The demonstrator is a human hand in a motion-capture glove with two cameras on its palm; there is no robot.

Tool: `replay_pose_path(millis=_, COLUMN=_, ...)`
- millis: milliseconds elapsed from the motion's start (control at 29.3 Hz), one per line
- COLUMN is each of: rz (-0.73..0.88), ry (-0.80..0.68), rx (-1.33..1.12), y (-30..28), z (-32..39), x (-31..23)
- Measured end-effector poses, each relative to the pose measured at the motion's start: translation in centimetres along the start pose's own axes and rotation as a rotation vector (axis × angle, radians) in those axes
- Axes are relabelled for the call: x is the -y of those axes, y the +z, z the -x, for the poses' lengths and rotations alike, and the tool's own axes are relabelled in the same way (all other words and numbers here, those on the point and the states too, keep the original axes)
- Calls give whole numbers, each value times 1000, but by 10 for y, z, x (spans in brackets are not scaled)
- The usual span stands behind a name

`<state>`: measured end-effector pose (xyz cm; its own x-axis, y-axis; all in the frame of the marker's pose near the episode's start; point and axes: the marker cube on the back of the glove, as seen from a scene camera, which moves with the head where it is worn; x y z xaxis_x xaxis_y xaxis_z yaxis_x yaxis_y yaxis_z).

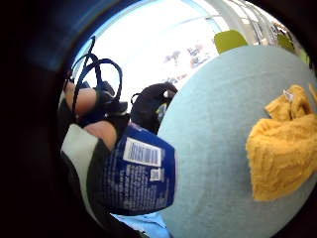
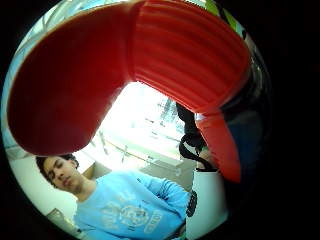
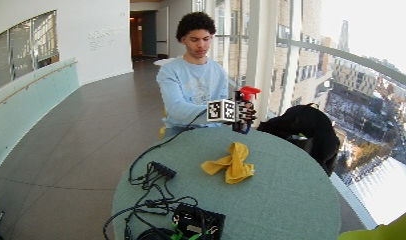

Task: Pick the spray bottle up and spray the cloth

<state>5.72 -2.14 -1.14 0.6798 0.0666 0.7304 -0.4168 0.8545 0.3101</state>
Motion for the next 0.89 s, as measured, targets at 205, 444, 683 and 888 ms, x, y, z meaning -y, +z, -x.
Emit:
replay_pose_path(millis=205, rz=34, ry=-27, rx=5, y=50, z=-9, x=12)
replay_pose_path(millis=444, rz=61, ry=-16, rx=26, y=83, z=-23, x=19)
replay_pose_path(millis=683, rz=76, ry=-2, rx=26, y=90, z=-32, x=20)
replay_pose_path(millis=888, rz=78, ry=11, rx=30, y=90, z=-40, x=19)
